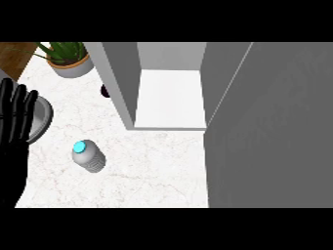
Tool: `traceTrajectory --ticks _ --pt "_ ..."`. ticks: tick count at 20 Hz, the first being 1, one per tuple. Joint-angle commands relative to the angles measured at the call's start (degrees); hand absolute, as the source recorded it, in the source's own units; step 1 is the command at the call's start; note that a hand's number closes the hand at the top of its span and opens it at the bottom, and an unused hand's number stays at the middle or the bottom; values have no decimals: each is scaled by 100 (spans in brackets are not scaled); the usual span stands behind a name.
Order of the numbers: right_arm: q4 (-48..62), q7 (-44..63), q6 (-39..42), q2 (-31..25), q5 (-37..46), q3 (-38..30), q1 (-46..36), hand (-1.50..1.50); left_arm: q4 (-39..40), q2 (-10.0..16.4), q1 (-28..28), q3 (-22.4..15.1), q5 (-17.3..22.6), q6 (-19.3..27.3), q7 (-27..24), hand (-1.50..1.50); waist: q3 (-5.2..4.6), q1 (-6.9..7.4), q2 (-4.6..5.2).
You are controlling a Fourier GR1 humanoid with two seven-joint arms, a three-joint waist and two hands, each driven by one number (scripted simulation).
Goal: Pick up the bottled water, place it into the cabinet and close the cabinet
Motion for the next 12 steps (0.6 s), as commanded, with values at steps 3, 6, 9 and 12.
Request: traceTrajectory --ticks 3,6,9,12 --pt "-382 -111 172 -148 -130 -150 113 -150 82 437 -121 135 882 -891 -79 -150 211 -4 207" --pt "-824 55 101 11 31 250 393 -150 231 1096 -137 398 1830 -1986 -230 -150 202 -30 200" --pt "-868 1169 433 -80 -786 475 833 -150 631 940 299 124 2083 -1865 763 -150 206 -41 210" --pt "-1786 1678 280 -108 -885 513 1410 -150 353 1260 626 418 2582 -2232 960 -150 208 -4 190"
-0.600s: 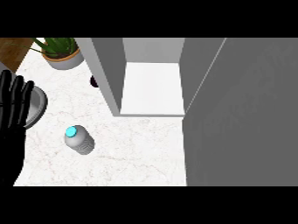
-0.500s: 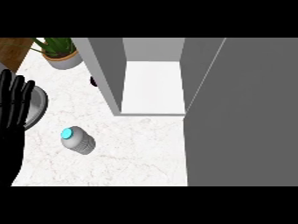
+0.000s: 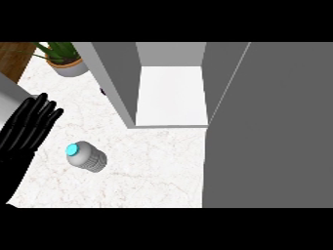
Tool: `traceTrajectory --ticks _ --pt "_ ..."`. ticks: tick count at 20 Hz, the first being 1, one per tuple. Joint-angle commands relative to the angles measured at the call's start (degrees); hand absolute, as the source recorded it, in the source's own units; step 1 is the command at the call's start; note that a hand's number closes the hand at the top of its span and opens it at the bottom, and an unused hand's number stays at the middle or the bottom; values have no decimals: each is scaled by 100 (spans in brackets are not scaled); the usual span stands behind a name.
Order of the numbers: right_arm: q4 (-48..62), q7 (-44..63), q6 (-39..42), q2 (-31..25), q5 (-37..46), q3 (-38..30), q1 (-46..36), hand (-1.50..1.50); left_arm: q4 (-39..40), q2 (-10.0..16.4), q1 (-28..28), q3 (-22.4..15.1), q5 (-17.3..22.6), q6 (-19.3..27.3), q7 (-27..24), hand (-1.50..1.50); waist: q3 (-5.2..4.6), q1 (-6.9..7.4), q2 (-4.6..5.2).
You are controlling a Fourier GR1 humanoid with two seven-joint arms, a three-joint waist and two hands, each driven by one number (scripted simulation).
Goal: Pick up the bottled water, place it into the cabinet and close the cabinet
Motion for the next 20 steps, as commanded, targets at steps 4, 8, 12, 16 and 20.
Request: traceTrajectory --ticks 4,8,12,16,20 --pt "-1000 625 78 22 -281 265 983 -150 -926 281 508 236 878 -149 1036 -150 15 50 9" --pt "-1354 610 199 -8 -254 231 1254 -150 -1102 240 932 392 825 -310 1046 -150 14 54 11" --pt "-1877 761 217 -69 -324 364 1677 -150 -1227 275 1253 543 789 -462 1052 -150 12 55 3" --pt "-1512 -53 592 -7 -363 383 2247 -150 -457 109 722 559 268 -495 725 -150 14 -8 12" --pt "-1803 -118 565 64 -38 680 2673 -150 -229 -148 1132 649 -51 -675 104 -150 11 5 4"
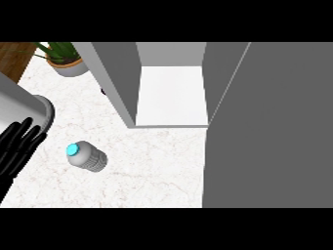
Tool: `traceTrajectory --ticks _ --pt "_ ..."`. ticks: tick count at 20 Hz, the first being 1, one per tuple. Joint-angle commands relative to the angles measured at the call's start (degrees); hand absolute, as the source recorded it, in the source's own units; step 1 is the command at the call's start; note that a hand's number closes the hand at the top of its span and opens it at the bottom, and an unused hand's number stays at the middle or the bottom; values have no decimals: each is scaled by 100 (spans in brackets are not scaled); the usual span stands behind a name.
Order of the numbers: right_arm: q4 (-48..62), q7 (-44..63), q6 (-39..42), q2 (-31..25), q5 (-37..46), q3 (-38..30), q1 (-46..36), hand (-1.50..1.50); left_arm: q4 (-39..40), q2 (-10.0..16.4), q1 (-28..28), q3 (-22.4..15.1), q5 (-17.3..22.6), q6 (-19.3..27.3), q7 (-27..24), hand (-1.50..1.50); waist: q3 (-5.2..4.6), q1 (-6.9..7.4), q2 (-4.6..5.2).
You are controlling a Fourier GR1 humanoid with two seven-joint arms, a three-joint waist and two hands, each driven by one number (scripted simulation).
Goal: Pick up the bottled water, place it into the cabinet and close the cabinet
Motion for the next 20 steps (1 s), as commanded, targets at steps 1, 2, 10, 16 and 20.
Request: traceTrajectory --ticks 1,2,10,16,20 --pt "-730 -85 178 -58 -54 90 759 -150 650 -176 -338 -4 -460 75 -265 -150 0 -48 1" --pt "-730 -231 272 -112 -271 -89 864 -150 892 -255 -332 -35 -728 83 -494 -150 1 -65 1" --pt "-1202 -89 197 -32 242 441 1144 -150 2222 -145 -915 246 -1114 -55 -1151 -150 -6 -74 12" --pt "-969 -531 445 -184 -90 -28 1331 -150 3608 -273 -908 251 -1676 -191 -2293 -150 -5 -45 17" --pt "-1198 -822 534 -109 346 512 1850 -150 4594 -508 -1316 256 -2142 261 -2886 -150 -11 -131 12"
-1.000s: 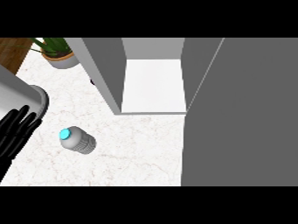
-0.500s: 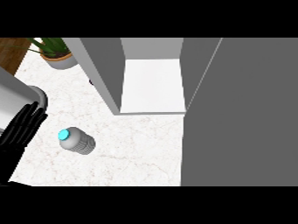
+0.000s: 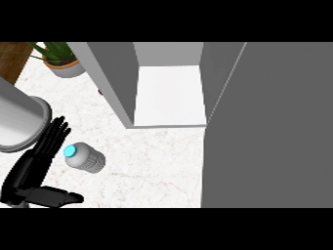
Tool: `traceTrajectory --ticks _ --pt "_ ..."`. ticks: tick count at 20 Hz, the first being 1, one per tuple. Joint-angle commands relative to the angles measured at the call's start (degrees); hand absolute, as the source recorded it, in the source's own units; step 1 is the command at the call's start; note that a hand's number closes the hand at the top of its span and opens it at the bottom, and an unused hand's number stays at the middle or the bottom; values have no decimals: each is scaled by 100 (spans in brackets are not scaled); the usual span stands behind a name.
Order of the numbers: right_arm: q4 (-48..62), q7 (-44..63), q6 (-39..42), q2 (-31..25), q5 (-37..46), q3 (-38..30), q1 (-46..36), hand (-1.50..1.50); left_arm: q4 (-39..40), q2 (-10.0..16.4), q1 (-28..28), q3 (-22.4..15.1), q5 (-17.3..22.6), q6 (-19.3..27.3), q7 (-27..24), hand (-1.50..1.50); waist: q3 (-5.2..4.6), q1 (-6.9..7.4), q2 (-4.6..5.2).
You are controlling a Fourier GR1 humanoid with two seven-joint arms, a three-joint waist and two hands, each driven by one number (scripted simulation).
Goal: Pick up the bottled water, place it into the cabinet and close the cabinet
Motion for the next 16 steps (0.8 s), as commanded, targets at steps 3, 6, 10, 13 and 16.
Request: traceTrajectory --ticks 3,6,10,13,16 --pt "-972 353 18 -182 -398 -162 345 -150 1921 19 -571 236 -355 111 -1253 -150 -7 -12 24" --pt "-935 115 238 -316 -628 -472 595 -150 2297 86 -751 297 -510 252 -1669 -150 0 3 8" --pt "-825 -168 259 -140 -219 13 836 -150 3673 127 -1149 326 -802 354 -2448 -150 -9 -58 20" --pt "-785 -142 233 -183 -296 -143 688 -150 3963 301 -1260 292 -595 -317 -2539 -150 -5 12 22" --pt "-532 -497 394 -245 -360 -304 919 -150 4589 181 -1777 230 -625 -462 -2478 -150 -4 -54 21"
